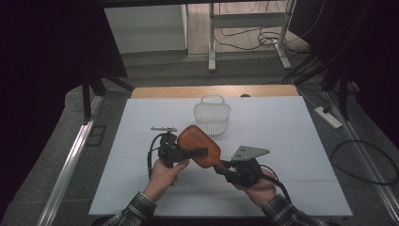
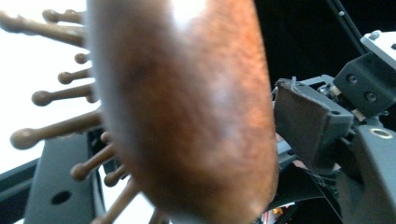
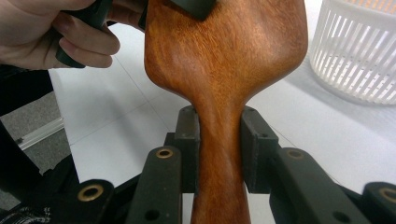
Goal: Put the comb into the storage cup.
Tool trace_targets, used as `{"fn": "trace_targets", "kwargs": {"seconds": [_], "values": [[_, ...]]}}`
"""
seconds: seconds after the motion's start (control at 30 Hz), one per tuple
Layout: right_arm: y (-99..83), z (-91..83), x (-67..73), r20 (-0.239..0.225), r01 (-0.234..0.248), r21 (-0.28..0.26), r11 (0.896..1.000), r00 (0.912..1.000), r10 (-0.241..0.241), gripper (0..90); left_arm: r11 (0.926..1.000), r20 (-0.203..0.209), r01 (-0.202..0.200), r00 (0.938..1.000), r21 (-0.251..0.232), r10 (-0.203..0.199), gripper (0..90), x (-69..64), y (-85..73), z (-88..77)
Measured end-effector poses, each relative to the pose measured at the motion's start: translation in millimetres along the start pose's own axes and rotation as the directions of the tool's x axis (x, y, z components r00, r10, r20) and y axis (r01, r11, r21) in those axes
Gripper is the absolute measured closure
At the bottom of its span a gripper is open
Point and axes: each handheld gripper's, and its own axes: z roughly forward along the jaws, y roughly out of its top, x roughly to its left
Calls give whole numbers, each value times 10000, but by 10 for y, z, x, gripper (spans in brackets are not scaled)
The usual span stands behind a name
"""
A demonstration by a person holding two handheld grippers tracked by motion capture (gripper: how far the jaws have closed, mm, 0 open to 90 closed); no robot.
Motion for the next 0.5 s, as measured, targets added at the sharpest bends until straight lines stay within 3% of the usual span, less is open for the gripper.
{"fn": "trace_targets", "kwargs": {"seconds": [0.2,0.37,0.5], "values": [[-17,17,1,41,154,146,9998,9999,-155,718,9995,386,253,9989,186,-260,357,43,-4,-7],[-39,55,4,119,340,318,9989,9993,-344,719,9983,958,581,9937,-10,-577,445,86,-10,-34],[-49,81,12,116,401,434,9983,9991,-406,720,9987,1011,495,9937,-75,-485,481,65,-11,-43]]}}
